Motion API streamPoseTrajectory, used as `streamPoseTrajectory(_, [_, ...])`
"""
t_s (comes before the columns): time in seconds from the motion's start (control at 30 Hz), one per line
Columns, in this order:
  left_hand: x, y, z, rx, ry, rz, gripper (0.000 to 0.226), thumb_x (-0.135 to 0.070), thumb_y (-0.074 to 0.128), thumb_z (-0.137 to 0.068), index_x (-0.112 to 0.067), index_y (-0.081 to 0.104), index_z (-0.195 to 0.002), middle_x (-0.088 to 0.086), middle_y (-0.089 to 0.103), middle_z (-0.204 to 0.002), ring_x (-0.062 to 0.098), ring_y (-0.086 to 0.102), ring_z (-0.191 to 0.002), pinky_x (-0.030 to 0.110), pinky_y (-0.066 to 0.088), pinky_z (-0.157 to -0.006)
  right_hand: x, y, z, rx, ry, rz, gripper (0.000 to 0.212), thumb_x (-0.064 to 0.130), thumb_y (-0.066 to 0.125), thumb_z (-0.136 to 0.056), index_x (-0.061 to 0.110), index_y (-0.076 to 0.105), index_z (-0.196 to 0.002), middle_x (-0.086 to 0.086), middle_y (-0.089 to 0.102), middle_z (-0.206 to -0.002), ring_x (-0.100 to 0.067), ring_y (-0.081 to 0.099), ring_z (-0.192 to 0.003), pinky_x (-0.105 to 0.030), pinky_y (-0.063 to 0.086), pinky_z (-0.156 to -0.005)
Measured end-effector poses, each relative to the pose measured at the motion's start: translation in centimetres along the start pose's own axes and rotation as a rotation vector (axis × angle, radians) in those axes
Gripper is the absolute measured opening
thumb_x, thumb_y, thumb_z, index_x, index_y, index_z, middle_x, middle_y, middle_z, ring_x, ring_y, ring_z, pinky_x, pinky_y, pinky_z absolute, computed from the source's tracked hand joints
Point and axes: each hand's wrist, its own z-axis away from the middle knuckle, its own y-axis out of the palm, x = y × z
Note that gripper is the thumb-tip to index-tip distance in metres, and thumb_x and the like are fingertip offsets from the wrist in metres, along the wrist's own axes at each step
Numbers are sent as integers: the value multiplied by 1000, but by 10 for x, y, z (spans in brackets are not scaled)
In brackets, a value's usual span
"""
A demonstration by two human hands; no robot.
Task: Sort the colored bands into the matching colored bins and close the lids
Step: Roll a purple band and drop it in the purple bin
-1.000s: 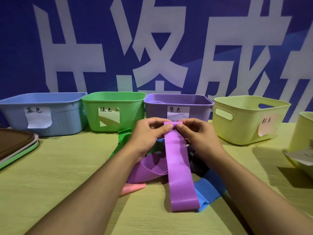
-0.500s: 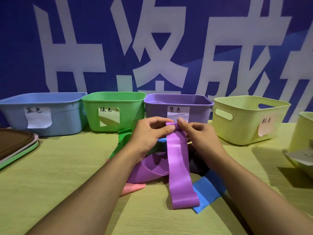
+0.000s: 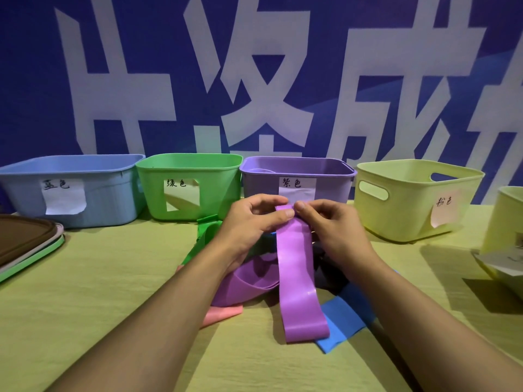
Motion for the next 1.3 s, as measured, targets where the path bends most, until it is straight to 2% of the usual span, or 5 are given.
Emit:
streamPoseTrajectory(0.2, [0,3,0,-14,-133,11,39,-40,69,-94,-2,77,-96,4,70,-70,7,60,-54,15,45,-51,-2,2,-2,39,-69,-34,15,22,72,-93,10,75,-101,-5,79,-91,-12,70,-81,-31,58,-74])
streamPoseTrajectory(0.4, [4,-1,-1,-25,-62,-68,81,-69,82,-66,4,74,-101,23,67,-86,24,55,-71,26,41,-56,0,1,0,57,-56,-46,17,26,73,-92,13,75,-103,-5,78,-94,-19,73,-89,-43,60,-81])
streamPoseTrajectory(0.77, [-2,3,3,4,-7,-62,49,-41,79,-75,2,75,-96,29,74,-100,28,69,-85,45,53,-88,14,1,7,27,204,-66,65,69,57,-89,7,80,-87,-18,77,-83,-22,69,-68,-31,54,-60])
streamPoseTrajectory(1.0, [0,2,2,11,9,-50,12,-16,76,-89,-7,75,-96,19,77,-100,21,72,-87,35,58,-86,14,2,7,3,151,-96,45,51,68,-92,8,80,-88,-7,71,-70,-16,62,-62,-26,50,-51])
streamPoseTrajectory(1.3, [2,-1,0,12,42,-51,9,-6,77,-87,-10,74,-95,9,77,-92,19,72,-87,30,59,-82,6,1,3,47,62,-56,29,36,67,-96,9,78,-93,-8,77,-84,-13,67,-72,-30,57,-61])
